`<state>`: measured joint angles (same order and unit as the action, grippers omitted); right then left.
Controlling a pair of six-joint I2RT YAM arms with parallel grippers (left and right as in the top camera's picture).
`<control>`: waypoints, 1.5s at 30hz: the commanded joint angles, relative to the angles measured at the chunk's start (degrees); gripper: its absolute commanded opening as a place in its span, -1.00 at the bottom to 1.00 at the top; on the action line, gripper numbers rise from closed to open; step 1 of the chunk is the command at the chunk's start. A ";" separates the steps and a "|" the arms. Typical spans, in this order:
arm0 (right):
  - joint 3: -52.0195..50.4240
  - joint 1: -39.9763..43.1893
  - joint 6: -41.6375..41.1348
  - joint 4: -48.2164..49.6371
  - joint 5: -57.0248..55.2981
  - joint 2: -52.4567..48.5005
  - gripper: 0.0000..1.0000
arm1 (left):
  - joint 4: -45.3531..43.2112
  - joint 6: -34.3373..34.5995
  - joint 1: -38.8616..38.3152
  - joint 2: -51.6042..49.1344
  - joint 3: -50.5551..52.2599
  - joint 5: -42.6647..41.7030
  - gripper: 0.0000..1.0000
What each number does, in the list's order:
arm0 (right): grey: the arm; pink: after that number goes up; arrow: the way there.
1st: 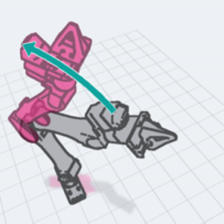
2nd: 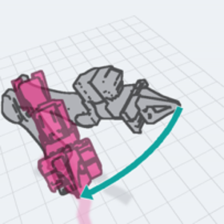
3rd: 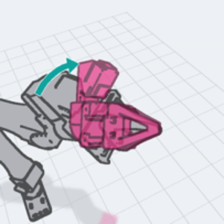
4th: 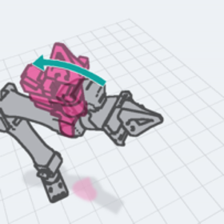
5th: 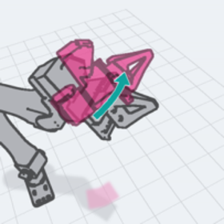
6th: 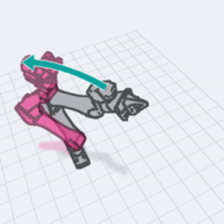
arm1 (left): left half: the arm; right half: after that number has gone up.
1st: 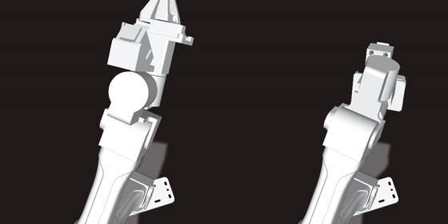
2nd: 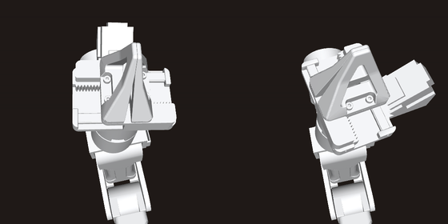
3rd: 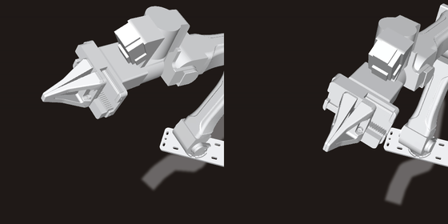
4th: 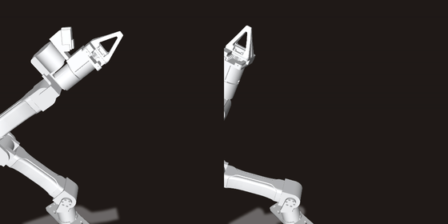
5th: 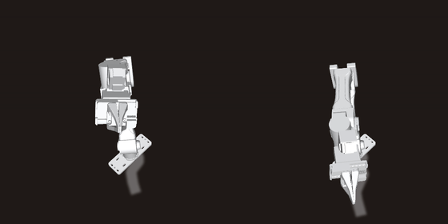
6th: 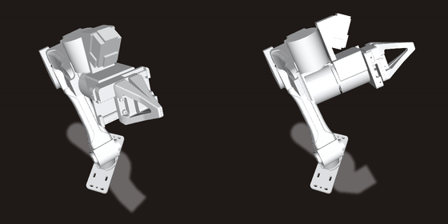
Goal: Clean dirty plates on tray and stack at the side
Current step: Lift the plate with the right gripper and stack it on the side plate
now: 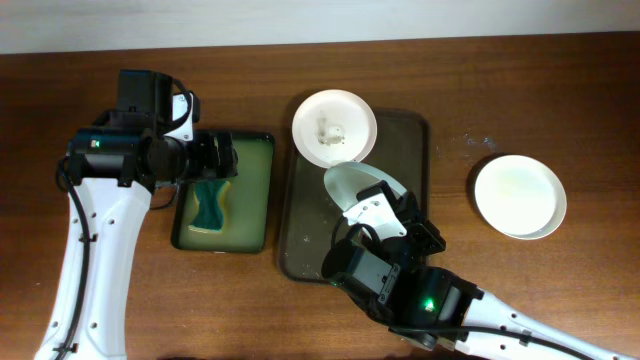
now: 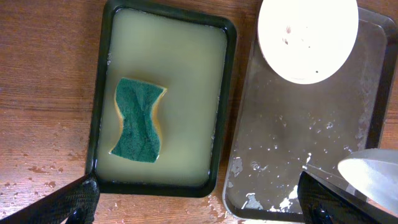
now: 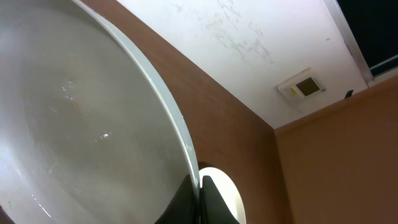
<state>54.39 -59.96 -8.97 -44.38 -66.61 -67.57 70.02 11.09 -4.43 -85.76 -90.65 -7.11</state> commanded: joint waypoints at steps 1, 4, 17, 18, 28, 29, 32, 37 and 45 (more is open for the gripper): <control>1.05 -0.39 -0.44 0.20 -2.05 -0.04 -0.92 | 0.07 -0.50 -0.02 0.37 -0.61 -0.61 1.00; 1.05 -0.39 -0.44 0.20 -2.08 -0.04 -0.92 | 0.07 -0.50 -0.02 0.37 -0.61 -0.61 0.99; 1.05 0.00 -0.48 0.22 -2.27 -0.04 -0.92 | 0.07 -0.50 -0.02 0.37 -0.61 -0.61 0.99; 1.05 0.61 -0.57 0.26 -2.34 -0.04 -0.92 | 0.07 -0.50 -0.02 0.37 -0.61 -0.61 0.99; 1.42 33.00 -15.45 1.79 33.77 0.13 -0.92 | 0.07 -0.50 -0.02 0.37 -0.61 -0.61 0.99; 1.42 39.52 -14.86 1.95 42.66 0.13 -0.92 | 0.07 -0.50 -0.02 0.37 -0.61 -0.61 0.99; 1.40 55.78 -11.43 1.92 60.37 -0.26 -0.92 | 0.07 -0.50 -0.02 0.37 -0.61 -0.61 1.00; 1.40 86.95 -11.04 1.60 74.47 -6.32 -0.92 | 0.07 -0.50 -0.02 0.37 -0.61 -0.61 0.99; 1.40 105.11 -14.45 4.81 82.86 -25.18 -0.82 | 0.07 -0.50 -0.02 0.37 -0.61 -0.61 0.99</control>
<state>54.98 43.48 -22.39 -39.99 9.34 -88.84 70.04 11.09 -4.43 -85.76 -90.65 -7.11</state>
